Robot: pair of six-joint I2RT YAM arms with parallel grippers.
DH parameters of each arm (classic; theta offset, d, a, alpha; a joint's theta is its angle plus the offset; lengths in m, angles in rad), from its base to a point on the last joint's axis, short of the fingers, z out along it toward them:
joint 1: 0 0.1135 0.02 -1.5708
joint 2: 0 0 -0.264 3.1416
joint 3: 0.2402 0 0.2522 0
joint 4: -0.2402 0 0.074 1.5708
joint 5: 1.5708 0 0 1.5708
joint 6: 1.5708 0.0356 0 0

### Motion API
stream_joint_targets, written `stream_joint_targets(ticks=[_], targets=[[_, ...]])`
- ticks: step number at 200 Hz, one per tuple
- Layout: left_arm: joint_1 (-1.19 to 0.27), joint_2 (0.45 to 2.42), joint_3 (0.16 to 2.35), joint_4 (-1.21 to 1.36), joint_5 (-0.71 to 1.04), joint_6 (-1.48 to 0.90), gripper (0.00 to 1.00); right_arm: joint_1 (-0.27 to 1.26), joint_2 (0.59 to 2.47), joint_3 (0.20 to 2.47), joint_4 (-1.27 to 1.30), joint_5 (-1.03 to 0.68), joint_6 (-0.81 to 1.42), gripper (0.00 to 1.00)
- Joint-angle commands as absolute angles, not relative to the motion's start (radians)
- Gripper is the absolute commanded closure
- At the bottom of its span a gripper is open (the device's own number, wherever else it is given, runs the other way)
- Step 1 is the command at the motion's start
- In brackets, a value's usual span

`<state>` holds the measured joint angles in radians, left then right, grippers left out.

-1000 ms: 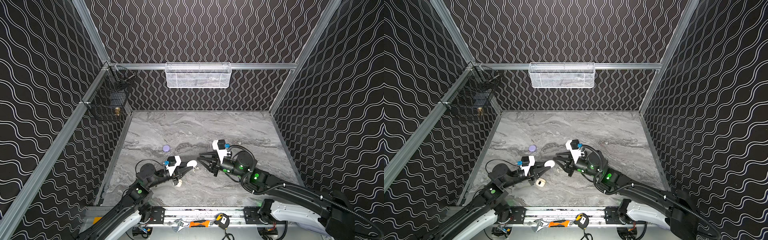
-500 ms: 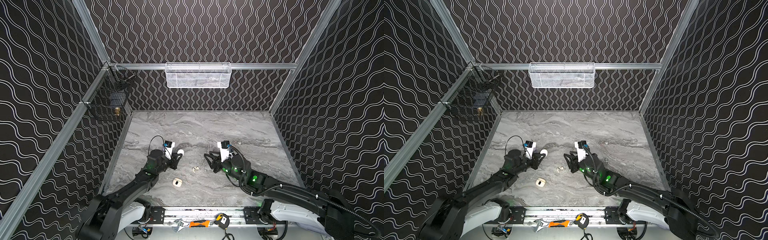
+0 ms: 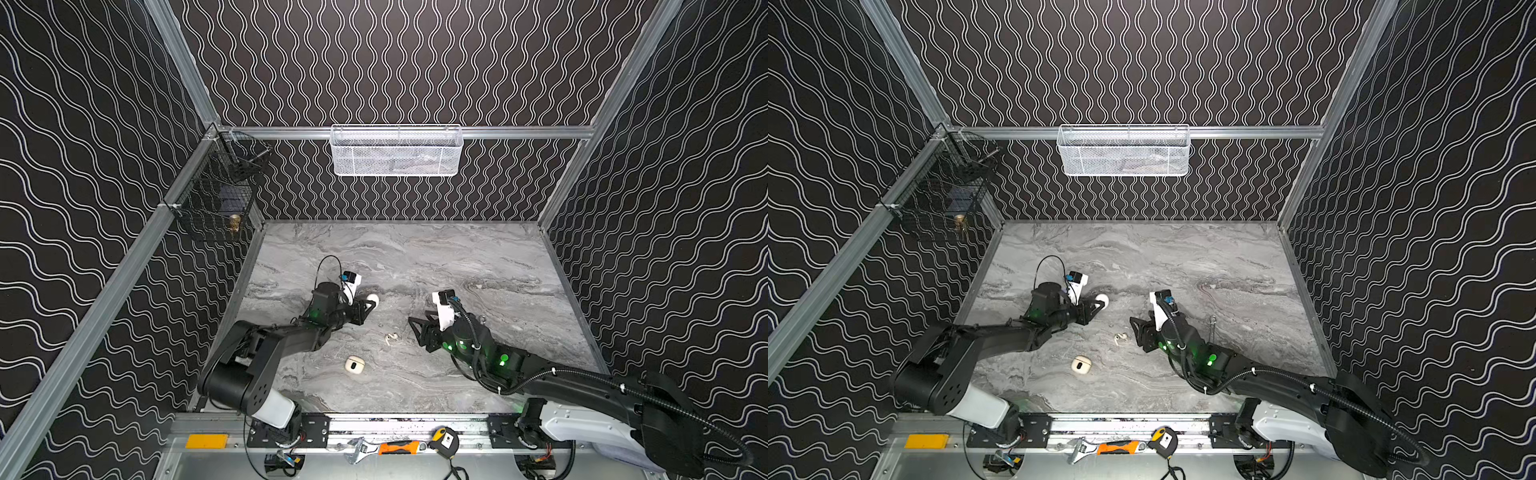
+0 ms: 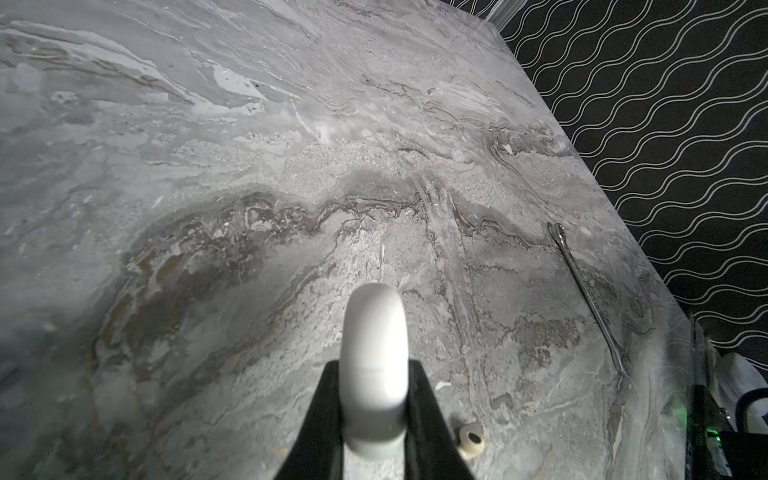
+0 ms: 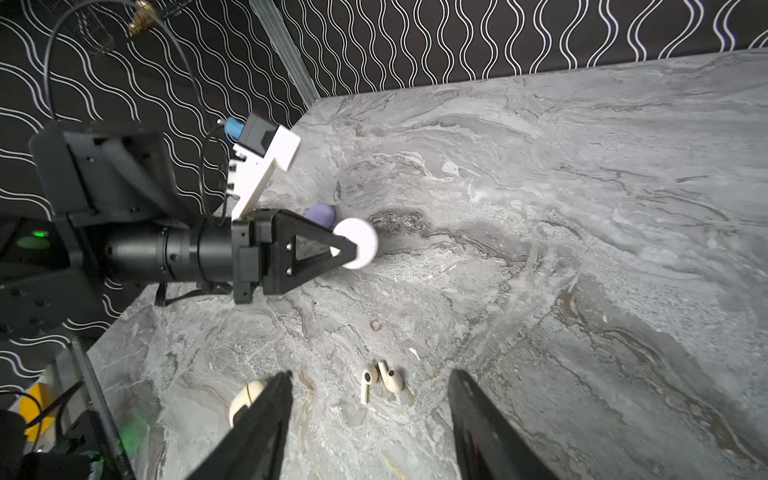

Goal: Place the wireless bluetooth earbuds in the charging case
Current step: 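Set the white case down with the left gripper while the right draws back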

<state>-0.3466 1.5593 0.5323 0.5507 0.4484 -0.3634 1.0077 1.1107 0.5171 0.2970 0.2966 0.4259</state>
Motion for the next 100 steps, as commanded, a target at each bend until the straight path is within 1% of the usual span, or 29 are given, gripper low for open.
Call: stream_joint_targets(ticks=[1,38,79,90,100], targets=[[-0.342,1.6,0.577,0.542,0.45,-0.343,1.0,1.012,1.129,0.515,0.322,0.32,0.416,0.36],[-0.337,1.689,0.642,0.517,0.457,-0.327,0.99,1.032,1.17,0.543,0.316,0.337,0.375,0.35],[-0.327,1.803,0.71,0.517,0.481,-0.334,0.96,1.045,1.18,0.537,0.357,0.311,0.344,0.33],[-0.324,1.827,0.718,0.526,0.483,-0.339,0.93,1.046,1.182,0.536,0.363,0.304,0.338,0.33],[-0.321,1.839,0.719,0.533,0.475,-0.345,0.87,1.051,1.182,0.534,0.367,0.299,0.331,0.33]])
